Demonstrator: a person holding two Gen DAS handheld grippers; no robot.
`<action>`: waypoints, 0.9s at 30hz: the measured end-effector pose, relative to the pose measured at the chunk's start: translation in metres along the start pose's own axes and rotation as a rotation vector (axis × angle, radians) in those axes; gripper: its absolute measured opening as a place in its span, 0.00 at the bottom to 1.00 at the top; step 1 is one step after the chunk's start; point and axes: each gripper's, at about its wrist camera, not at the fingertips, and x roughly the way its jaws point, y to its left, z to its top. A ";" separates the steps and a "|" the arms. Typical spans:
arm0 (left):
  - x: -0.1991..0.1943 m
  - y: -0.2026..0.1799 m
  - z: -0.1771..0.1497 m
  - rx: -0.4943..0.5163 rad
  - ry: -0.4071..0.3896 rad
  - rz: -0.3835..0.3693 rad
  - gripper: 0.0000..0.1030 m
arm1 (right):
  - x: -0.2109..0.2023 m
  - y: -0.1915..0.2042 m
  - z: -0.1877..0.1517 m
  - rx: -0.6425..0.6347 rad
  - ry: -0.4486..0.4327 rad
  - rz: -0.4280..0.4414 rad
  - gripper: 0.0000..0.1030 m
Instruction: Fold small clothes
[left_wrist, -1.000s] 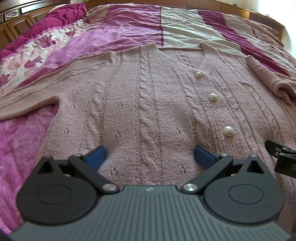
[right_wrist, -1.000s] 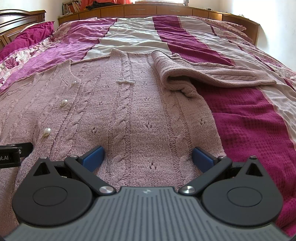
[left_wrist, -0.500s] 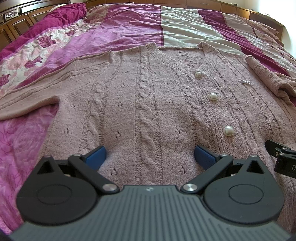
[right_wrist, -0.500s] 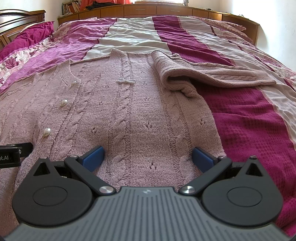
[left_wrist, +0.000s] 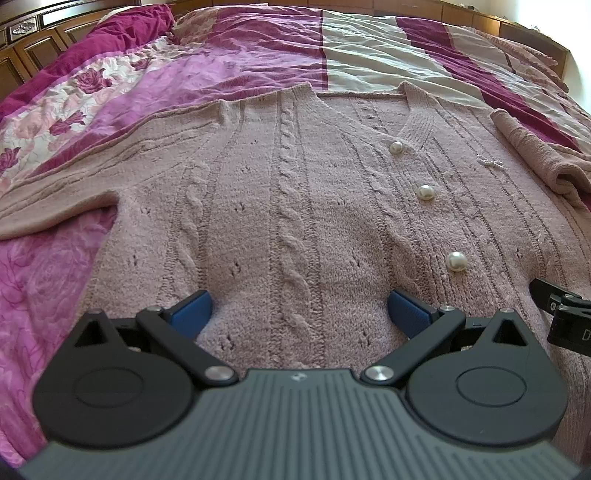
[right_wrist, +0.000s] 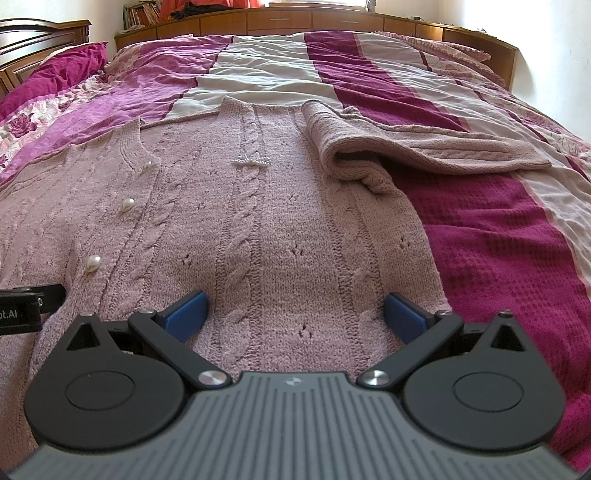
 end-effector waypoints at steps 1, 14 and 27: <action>0.000 0.001 0.000 0.000 0.002 0.000 1.00 | 0.000 0.000 0.000 0.001 0.002 0.000 1.00; 0.002 0.004 0.007 -0.017 0.054 -0.024 1.00 | 0.003 -0.003 0.005 0.008 0.017 0.007 1.00; 0.003 0.002 0.014 0.002 0.095 -0.022 1.00 | 0.002 -0.011 0.011 0.059 0.030 0.036 1.00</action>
